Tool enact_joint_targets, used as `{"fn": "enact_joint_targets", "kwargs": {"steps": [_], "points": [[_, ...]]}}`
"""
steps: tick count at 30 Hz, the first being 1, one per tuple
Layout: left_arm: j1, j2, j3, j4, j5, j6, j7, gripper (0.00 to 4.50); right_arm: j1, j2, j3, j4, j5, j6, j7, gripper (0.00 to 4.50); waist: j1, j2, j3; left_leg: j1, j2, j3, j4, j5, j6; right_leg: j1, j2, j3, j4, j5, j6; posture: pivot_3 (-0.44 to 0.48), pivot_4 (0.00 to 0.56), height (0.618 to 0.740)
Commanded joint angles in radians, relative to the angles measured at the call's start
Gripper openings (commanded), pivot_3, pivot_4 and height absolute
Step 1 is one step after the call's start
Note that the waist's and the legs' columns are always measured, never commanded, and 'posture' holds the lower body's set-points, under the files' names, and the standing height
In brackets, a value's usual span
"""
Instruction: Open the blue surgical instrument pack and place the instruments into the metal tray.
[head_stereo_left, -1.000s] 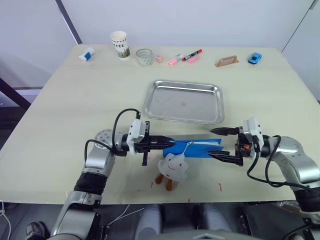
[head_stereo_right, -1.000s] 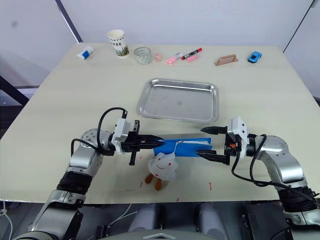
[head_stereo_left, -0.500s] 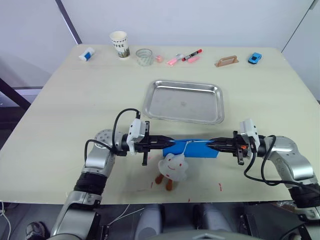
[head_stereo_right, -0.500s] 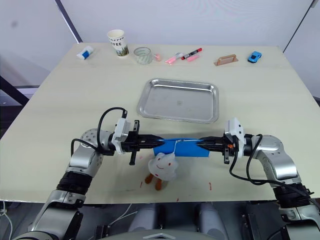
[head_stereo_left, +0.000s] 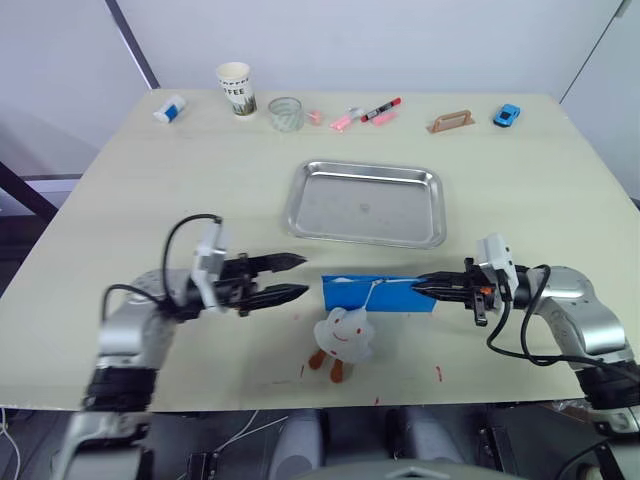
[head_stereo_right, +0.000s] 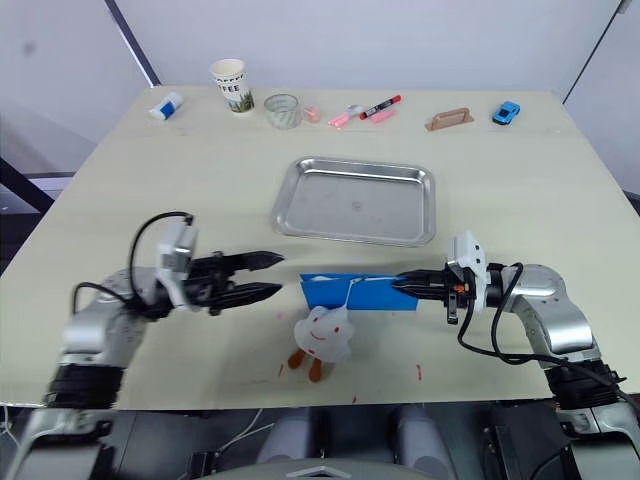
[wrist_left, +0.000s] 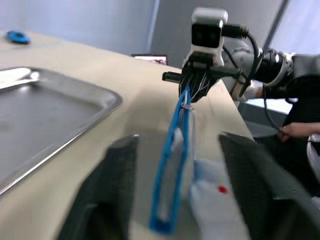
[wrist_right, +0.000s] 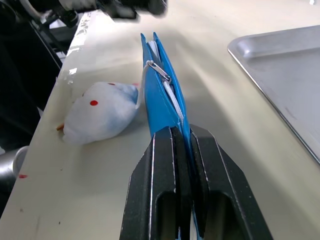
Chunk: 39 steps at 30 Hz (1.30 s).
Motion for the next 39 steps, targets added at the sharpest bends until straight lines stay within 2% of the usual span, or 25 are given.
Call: {"fn": "enact_joint_targets", "kwargs": {"steps": [1, 5, 8, 13, 24, 27, 29, 30, 32, 35, 39], "points": [[0.048, 0.048, 0.051, -0.108, -0.078, 0.093, 0.003, 4.44, -0.031, -0.014, -0.024, -0.002, 0.007, -0.009, 0.011, 0.0, 0.005, 0.0, 0.0, 0.0, 0.0, 0.0, 0.0, 0.0, 0.0, 0.0, 0.0, 0.0, 0.0, 0.0, 0.0, 0.0, 0.15, 0.74], [0.145, 0.085, 0.052, -0.215, -0.084, 0.144, 0.015, 4.44, -0.049, -0.023, -0.03, 0.018, 0.005, -0.007, 0.019, 0.0, 0.004, 0.0, 0.0, 0.0, -0.001, 0.0, 0.0, 0.0, 0.0, 0.0, 0.0, 0.0, 0.0, 0.0, 0.0, 0.0, 0.15, 0.74], [0.178, 0.058, 0.019, -0.273, -0.042, 0.126, 0.072, 4.44, -0.057, -0.029, -0.028, 0.036, -0.001, -0.01, 0.026, 0.0, 0.004, 0.0, 0.0, 0.0, -0.001, 0.0, 0.0, 0.0, 0.0, 0.0, 0.0, 0.0, 0.0, 0.0, 0.0, 0.0, 0.15, 0.74], [0.186, -0.005, -0.064, -0.32, 0.049, 0.098, 0.19, 4.44, -0.058, -0.031, -0.02, 0.052, -0.01, -0.013, 0.034, 0.0, 0.005, 0.0, 0.0, 0.0, -0.001, 0.001, 0.0, 0.0, 0.0, 0.0, 0.0, 0.0, 0.0, 0.0, 0.0, 0.0, 0.15, 0.74], [0.137, -0.103, -0.279, -0.271, 0.262, 0.013, 0.303, 4.44, -0.073, -0.018, 0.0, 0.06, -0.026, -0.002, 0.036, 0.0, 0.004, 0.001, 0.0, 0.0, -0.001, 0.001, 0.0, 0.0, 0.0, 0.0, 0.0, 0.001, 0.0, 0.0, 0.0, 0.0, 0.15, 0.74], [0.135, -0.123, -0.31, -0.246, 0.289, -0.01, 0.307, 3.71, -0.078, -0.014, 0.005, 0.059, -0.028, 0.001, 0.034, 0.0, 0.003, 0.001, 0.0, 0.001, -0.001, 0.001, 0.0, 0.0, 0.0, 0.0, 0.0, 0.001, 0.0, 0.0, 0.0, 0.0, 0.15, 0.74], [0.135, -0.13, -0.322, -0.232, 0.3, -0.023, 0.308, 2.97, -0.079, -0.011, 0.007, 0.055, -0.027, 0.006, 0.032, 0.0, 0.003, 0.001, 0.0, 0.001, -0.001, 0.001, 0.0, 0.0, 0.0, 0.0, 0.0, 0.001, 0.0, 0.0, 0.0, 0.0, 0.15, 0.74], [0.139, -0.129, -0.332, -0.227, 0.311, -0.037, 0.304, 2.33, -0.077, -0.013, 0.006, 0.054, -0.026, 0.005, 0.036, 0.0, 0.003, 0.001, 0.0, 0.001, -0.001, 0.001, 0.0, 0.0, 0.0, 0.0, 0.0, 0.001, 0.0, 0.0, 0.0, 0.0, 0.15, 0.74], [0.14, -0.124, -0.343, -0.22, 0.327, -0.056, 0.296, 1.59, -0.075, -0.016, 0.006, 0.057, -0.026, 0.004, 0.041, 0.0, 0.003, 0.001, 0.0, 0.001, -0.001, 0.001, 0.0, 0.0, 0.0, 0.0, 0.0, 0.001, 0.0, 0.0, 0.0, 0.0, 0.15, 0.74], [0.136, -0.127, -0.334, -0.222, 0.319, -0.058, 0.297, 0.1, -0.077, -0.017, 0.007, 0.063, -0.03, 0.0, 0.044, 0.0, 0.003, 0.001, 0.0, 0.001, -0.001, 0.001, 0.0, 0.0, 0.0, 0.0, 0.0, 0.001, 0.0, 0.0, 0.0, 0.0, 0.15, 0.74], [0.15, -0.109, -0.267, -0.276, 0.235, -0.063, 0.258, 0.1, -0.08, -0.015, 0.008, 0.071, -0.035, -0.008, 0.046, 0.0, 0.003, 0.001, 0.0, 0.001, -0.001, 0.001, 0.0, 0.0, 0.0, 0.0, 0.0, 0.001, 0.0, 0.0, 0.0, 0.0, 0.15, 0.74]]}}
